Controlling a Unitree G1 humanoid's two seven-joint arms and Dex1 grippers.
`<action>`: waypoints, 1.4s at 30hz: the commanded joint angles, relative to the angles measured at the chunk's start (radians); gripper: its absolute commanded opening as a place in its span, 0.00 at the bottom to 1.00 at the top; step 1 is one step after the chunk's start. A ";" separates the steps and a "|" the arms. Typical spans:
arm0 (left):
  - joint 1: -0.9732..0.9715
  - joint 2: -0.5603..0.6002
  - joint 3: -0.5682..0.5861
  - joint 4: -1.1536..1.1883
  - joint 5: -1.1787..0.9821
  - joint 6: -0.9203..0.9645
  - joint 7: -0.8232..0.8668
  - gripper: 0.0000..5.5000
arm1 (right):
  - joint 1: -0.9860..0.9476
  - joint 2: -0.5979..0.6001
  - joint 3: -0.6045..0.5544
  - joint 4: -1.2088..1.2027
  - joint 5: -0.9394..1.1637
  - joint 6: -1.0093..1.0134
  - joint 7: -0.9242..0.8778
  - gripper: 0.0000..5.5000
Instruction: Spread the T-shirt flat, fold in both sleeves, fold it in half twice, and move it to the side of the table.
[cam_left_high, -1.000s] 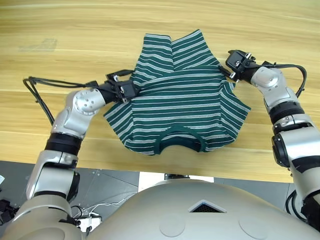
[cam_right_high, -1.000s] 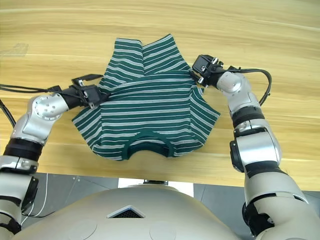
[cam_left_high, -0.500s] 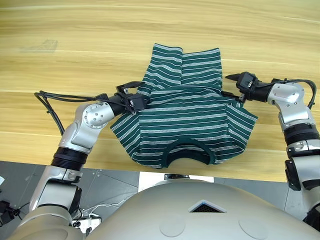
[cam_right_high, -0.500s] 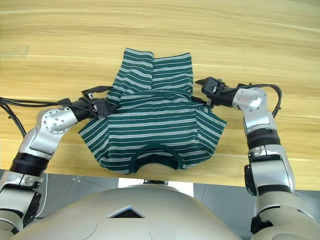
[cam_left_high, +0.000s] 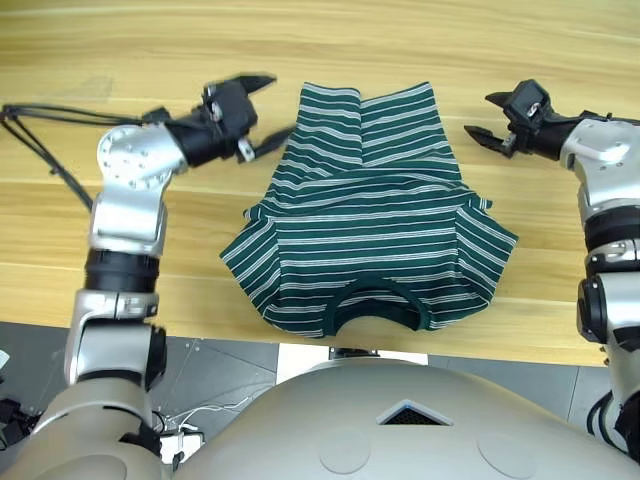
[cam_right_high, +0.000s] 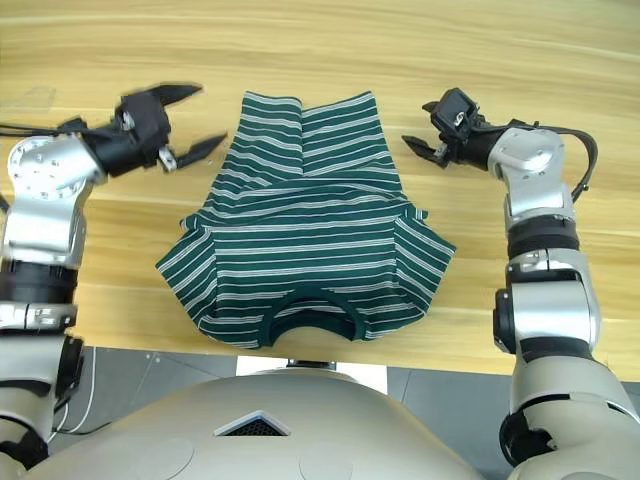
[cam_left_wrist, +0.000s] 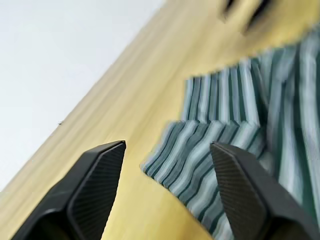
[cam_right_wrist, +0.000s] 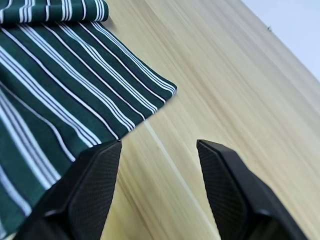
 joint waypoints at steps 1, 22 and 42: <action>-0.209 -0.095 -0.046 0.313 0.152 -0.019 0.195 0.57 | -0.124 0.103 0.039 0.118 -0.069 -0.017 -0.103 0.51; -0.292 -0.166 -0.298 0.881 0.530 -0.271 0.452 0.57 | -0.155 0.212 0.159 0.395 -0.281 0.001 -0.413 0.51; -0.438 -0.278 -0.265 0.991 0.521 -0.177 0.641 0.57 | -0.218 0.282 0.126 0.423 -0.304 0.061 -0.538 0.51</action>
